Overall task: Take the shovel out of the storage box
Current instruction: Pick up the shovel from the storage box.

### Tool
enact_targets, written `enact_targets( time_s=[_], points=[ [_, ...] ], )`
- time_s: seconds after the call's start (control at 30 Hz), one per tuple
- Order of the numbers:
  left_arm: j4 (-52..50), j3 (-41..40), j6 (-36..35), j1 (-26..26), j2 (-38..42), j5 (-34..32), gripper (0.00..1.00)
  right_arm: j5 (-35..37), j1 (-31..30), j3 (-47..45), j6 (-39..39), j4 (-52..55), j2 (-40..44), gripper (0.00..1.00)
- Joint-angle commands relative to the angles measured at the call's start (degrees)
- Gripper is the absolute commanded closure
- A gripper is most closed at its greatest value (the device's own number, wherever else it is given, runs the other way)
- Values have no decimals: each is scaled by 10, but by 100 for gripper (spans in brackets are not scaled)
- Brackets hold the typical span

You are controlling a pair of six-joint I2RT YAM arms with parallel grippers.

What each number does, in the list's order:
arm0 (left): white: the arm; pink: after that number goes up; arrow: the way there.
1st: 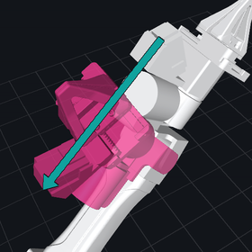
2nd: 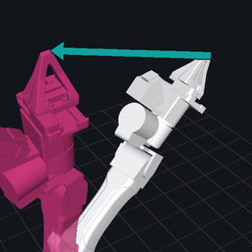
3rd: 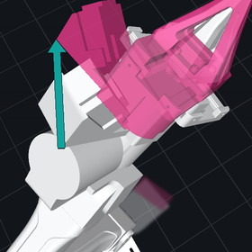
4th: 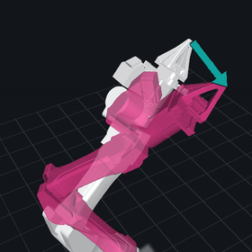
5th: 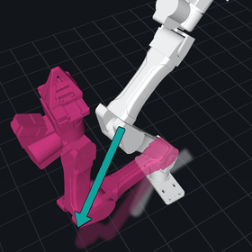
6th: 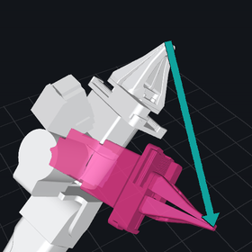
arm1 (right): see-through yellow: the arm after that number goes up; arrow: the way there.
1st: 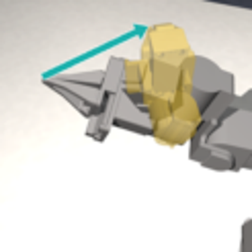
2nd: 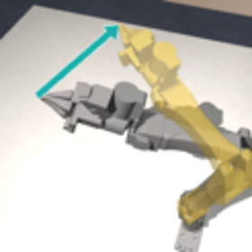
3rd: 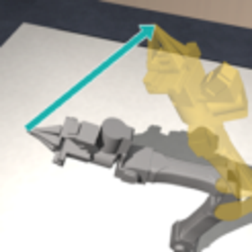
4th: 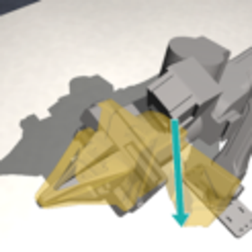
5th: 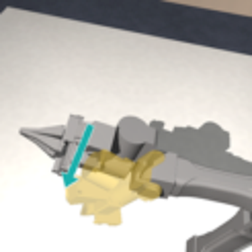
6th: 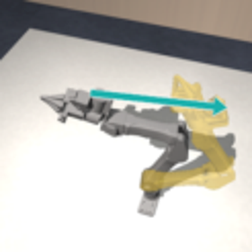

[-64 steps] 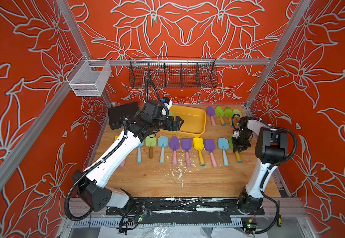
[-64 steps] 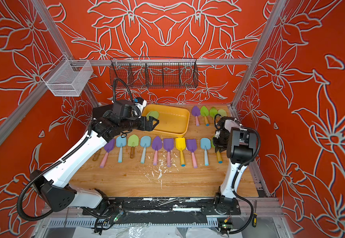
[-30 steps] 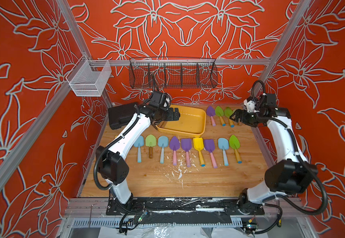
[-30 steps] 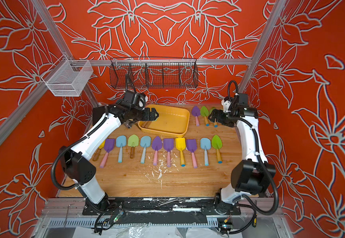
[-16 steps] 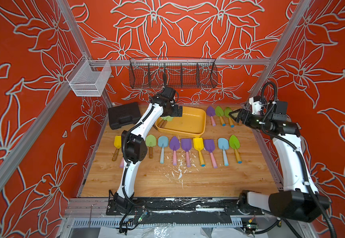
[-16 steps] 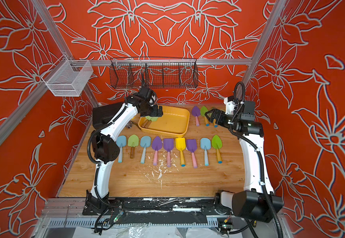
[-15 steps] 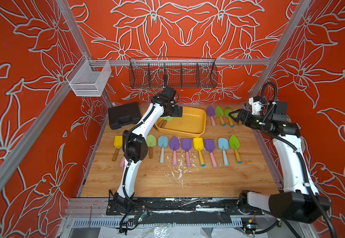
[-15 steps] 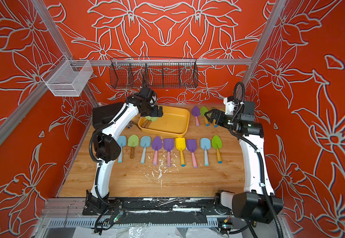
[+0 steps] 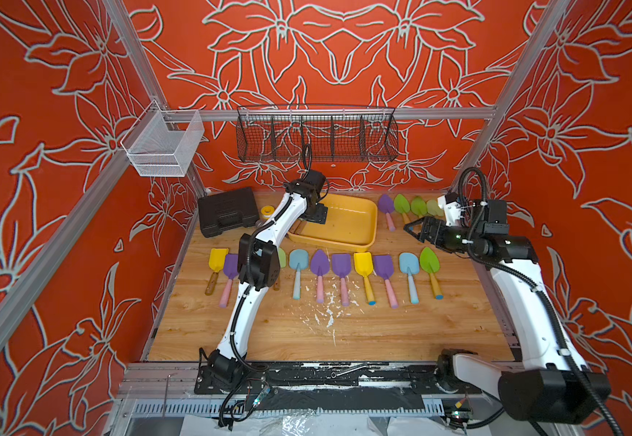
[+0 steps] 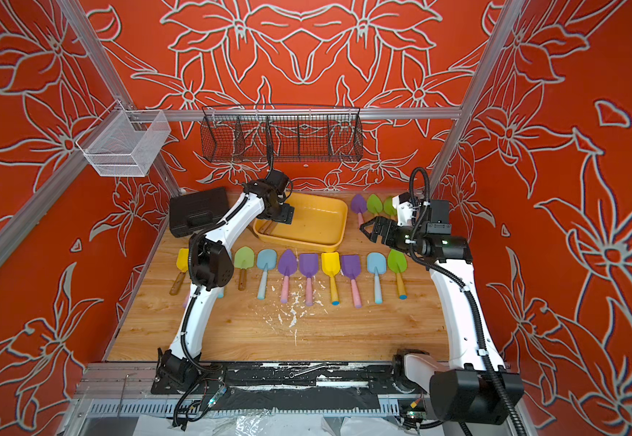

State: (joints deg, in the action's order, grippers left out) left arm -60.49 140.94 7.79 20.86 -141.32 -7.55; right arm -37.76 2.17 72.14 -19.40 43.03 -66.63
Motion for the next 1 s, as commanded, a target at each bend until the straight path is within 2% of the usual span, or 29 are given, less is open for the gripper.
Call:
enact_targets(
  time_s=[0.0, 0.2, 0.57, 0.97],
  points=[
    [-1, -9, -11, -12, -24, -9, 18, 18, -26, 6, -17, 2, -8, 3],
    [6, -13, -8, -18, -48, -2, 24, 47, -89, 25, -25, 3, -33, 5],
    [2, -26, -5, -24, -72, -11, 35, 85, -162, 36, -47, -10, -62, 7],
    [22, -56, -8, -24, -62, -9, 70, 96, -174, 51, -54, -11, -85, 9]
  ],
)
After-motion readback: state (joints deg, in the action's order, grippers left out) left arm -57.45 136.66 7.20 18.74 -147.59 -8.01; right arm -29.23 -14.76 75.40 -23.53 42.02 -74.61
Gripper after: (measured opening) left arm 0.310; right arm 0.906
